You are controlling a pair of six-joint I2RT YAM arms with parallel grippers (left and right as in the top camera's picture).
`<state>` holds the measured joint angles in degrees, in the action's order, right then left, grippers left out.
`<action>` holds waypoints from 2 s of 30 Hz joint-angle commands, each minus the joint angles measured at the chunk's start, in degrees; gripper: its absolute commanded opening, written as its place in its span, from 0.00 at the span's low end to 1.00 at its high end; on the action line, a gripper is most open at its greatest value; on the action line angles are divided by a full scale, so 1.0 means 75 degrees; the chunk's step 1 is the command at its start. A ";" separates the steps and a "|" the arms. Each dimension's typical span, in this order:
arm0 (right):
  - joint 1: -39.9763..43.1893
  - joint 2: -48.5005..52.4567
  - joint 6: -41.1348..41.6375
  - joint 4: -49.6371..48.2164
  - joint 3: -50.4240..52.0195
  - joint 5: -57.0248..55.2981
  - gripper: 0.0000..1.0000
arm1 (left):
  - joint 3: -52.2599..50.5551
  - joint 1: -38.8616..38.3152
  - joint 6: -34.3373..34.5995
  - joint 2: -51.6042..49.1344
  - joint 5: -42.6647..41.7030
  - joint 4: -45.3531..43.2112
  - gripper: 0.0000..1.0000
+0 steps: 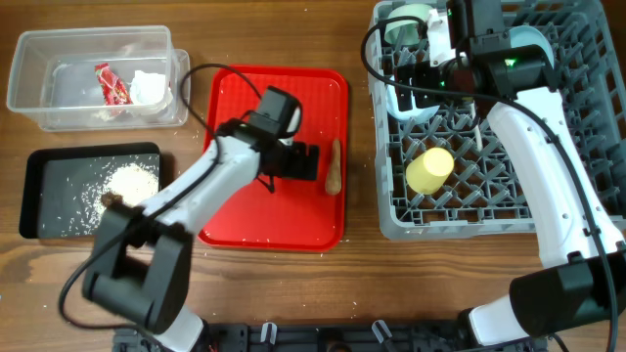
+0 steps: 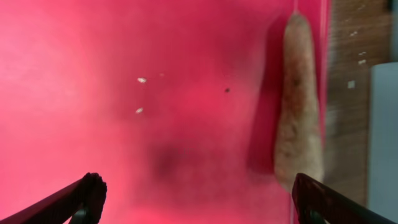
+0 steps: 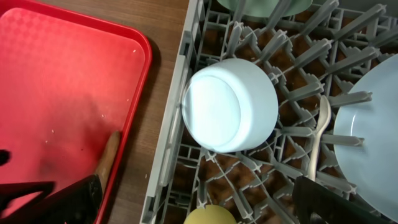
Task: Sort waste into correct bins and load items into the dishwasher rack
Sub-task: 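Reach left gripper to red tray and grasp carrot, then carry carrot left and drop it onto black tray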
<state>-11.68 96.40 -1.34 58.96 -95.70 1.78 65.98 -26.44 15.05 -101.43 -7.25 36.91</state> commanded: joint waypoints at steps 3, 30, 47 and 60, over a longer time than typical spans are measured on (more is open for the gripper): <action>0.0041 -0.0111 0.0000 0.0061 -0.0102 -0.0128 1.00 | 0.0105 -0.0323 0.0245 -0.0493 0.0213 -0.0510 0.97; 0.0038 -0.0111 0.0003 0.0029 -0.0102 -0.0125 1.00 | 0.0105 -0.0667 0.0134 -0.0997 0.1600 -0.0609 0.92; 0.0038 -0.0111 0.0000 -0.0064 -0.0102 -0.0128 1.00 | 0.1542 -0.0076 -0.0213 -0.0460 0.1241 0.0670 0.95; 0.0038 -0.0111 -0.0006 -0.0079 -0.0102 -0.0128 1.00 | 0.1096 -0.0743 -0.0752 -0.1510 0.0312 0.0597 0.78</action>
<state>-11.68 96.40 -1.34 58.70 -95.70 1.41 75.09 -31.46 10.48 -110.00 -3.99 41.91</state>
